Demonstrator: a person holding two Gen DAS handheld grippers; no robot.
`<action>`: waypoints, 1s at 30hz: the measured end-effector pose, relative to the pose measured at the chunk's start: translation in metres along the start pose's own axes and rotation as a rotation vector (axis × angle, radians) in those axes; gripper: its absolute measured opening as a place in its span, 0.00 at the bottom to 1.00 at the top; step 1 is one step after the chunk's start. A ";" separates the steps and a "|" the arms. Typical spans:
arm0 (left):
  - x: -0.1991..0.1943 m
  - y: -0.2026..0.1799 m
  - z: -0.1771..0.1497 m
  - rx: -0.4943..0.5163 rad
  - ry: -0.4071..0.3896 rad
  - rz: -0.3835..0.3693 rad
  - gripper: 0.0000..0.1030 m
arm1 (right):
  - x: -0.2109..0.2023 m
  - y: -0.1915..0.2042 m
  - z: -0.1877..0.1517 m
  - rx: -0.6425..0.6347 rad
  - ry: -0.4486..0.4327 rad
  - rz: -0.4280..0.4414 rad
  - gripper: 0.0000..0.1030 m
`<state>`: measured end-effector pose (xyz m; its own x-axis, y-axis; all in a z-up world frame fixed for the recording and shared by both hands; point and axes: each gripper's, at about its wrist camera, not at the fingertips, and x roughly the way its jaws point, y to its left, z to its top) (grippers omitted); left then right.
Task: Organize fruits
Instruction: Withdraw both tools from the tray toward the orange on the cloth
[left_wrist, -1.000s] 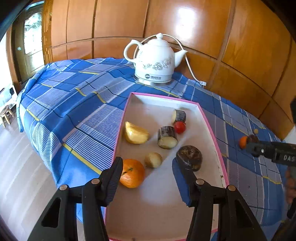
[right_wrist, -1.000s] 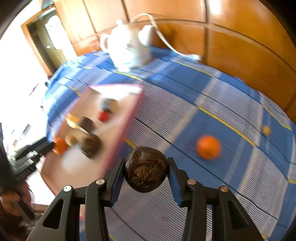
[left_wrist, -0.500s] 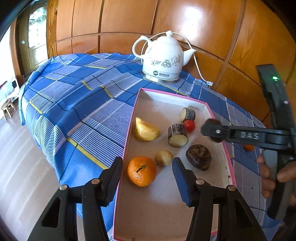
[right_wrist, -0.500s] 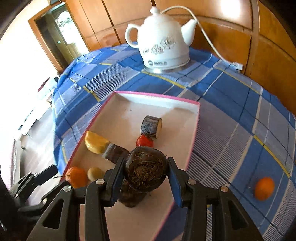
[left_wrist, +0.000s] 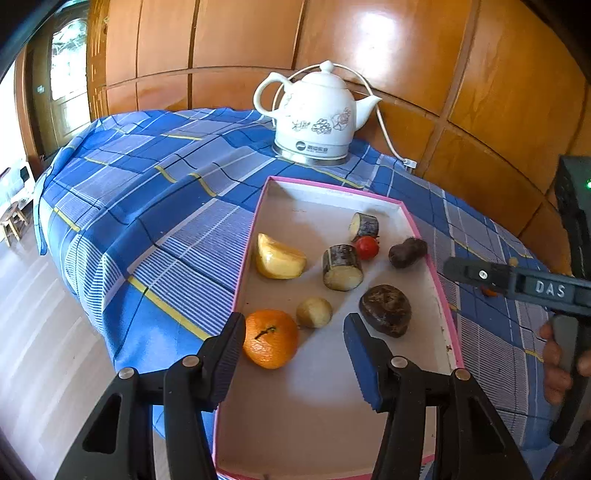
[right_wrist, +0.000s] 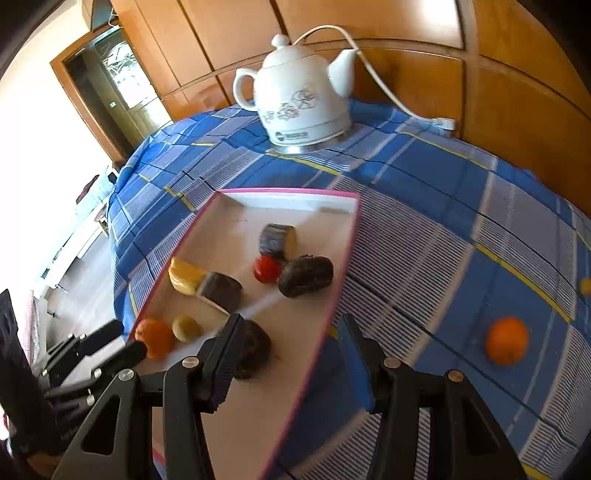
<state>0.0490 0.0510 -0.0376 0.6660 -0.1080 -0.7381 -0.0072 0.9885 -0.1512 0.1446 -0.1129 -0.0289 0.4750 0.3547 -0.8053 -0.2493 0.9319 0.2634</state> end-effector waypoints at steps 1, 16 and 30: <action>-0.001 -0.001 0.000 0.004 -0.001 -0.002 0.55 | -0.002 -0.002 -0.002 0.002 -0.002 -0.004 0.51; -0.007 -0.021 -0.004 0.055 -0.002 -0.023 0.56 | -0.050 -0.047 -0.034 0.007 -0.013 -0.133 0.51; -0.007 -0.046 -0.004 0.122 0.006 -0.034 0.57 | -0.092 -0.125 -0.055 0.094 -0.019 -0.280 0.51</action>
<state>0.0420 0.0061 -0.0281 0.6599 -0.1419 -0.7379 0.1061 0.9898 -0.0955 0.0854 -0.2660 -0.0171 0.5305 0.0834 -0.8436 -0.0272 0.9963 0.0814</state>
